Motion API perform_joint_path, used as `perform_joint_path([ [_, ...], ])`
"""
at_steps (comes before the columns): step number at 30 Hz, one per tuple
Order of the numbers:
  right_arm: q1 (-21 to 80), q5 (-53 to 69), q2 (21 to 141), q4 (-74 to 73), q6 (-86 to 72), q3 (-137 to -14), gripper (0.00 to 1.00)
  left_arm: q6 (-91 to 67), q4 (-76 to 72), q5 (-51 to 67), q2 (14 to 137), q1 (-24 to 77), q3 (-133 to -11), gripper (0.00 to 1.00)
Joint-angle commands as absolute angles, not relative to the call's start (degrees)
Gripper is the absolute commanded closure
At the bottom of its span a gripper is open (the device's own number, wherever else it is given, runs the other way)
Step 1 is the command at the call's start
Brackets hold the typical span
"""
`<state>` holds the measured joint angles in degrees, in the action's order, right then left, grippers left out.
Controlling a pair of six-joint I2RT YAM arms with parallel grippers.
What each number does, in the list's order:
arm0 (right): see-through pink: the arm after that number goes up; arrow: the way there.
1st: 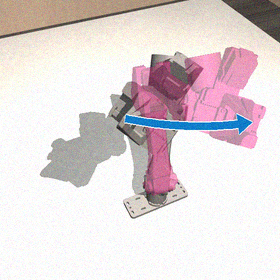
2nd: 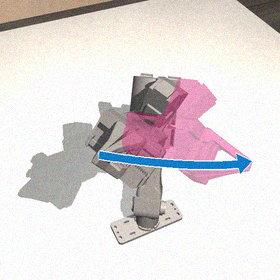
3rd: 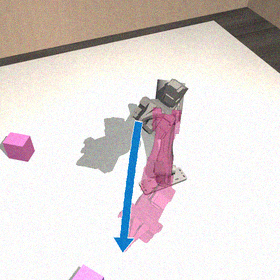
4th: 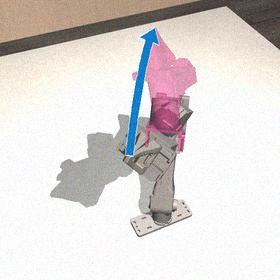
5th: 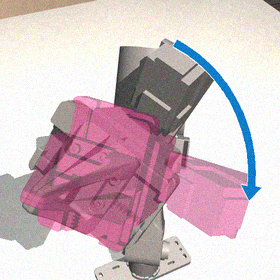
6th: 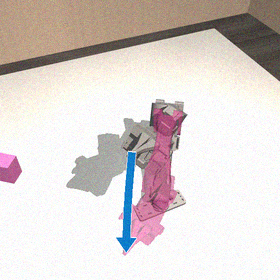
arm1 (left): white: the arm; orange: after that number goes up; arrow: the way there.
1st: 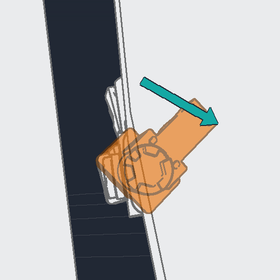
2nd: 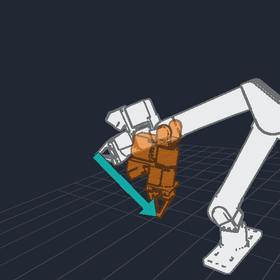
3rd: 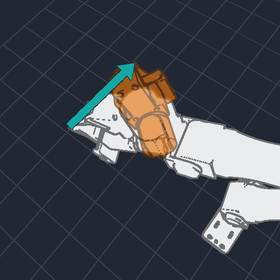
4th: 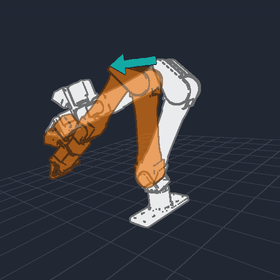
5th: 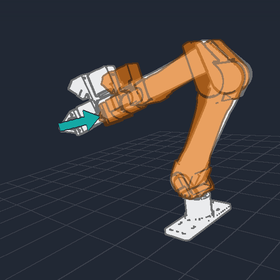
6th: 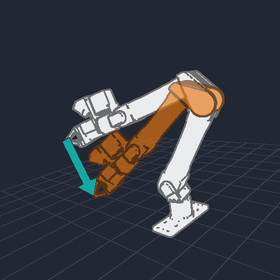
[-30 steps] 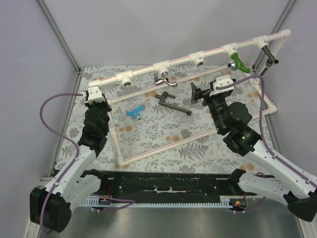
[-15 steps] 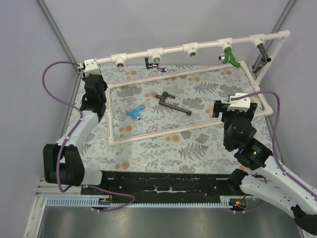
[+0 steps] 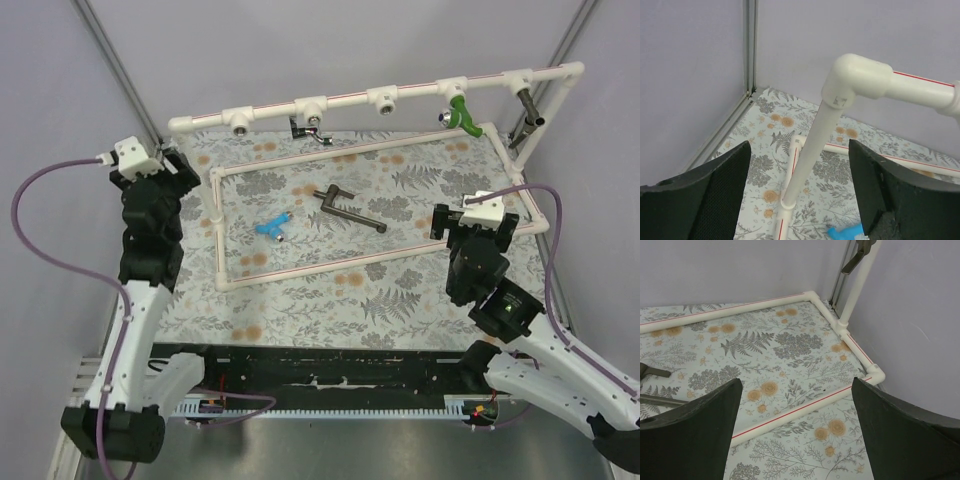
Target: Install the water faucets
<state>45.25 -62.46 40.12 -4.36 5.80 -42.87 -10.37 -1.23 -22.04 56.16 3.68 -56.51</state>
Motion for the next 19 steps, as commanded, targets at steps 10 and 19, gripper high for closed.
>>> perform_joint_path([
  [10,44.91,-58.19,43.94,-0.88,3.52,-45.97,0.02,-15.73,16.34,-17.14,26.21,3.43,-40.7,0.14],
  [19,44.91,-58.01,44.56,-4.56,-2.8,-47.02,0.02,-14.59,19.95,-17.4,17.58,3.43,-36.3,0.13],
])
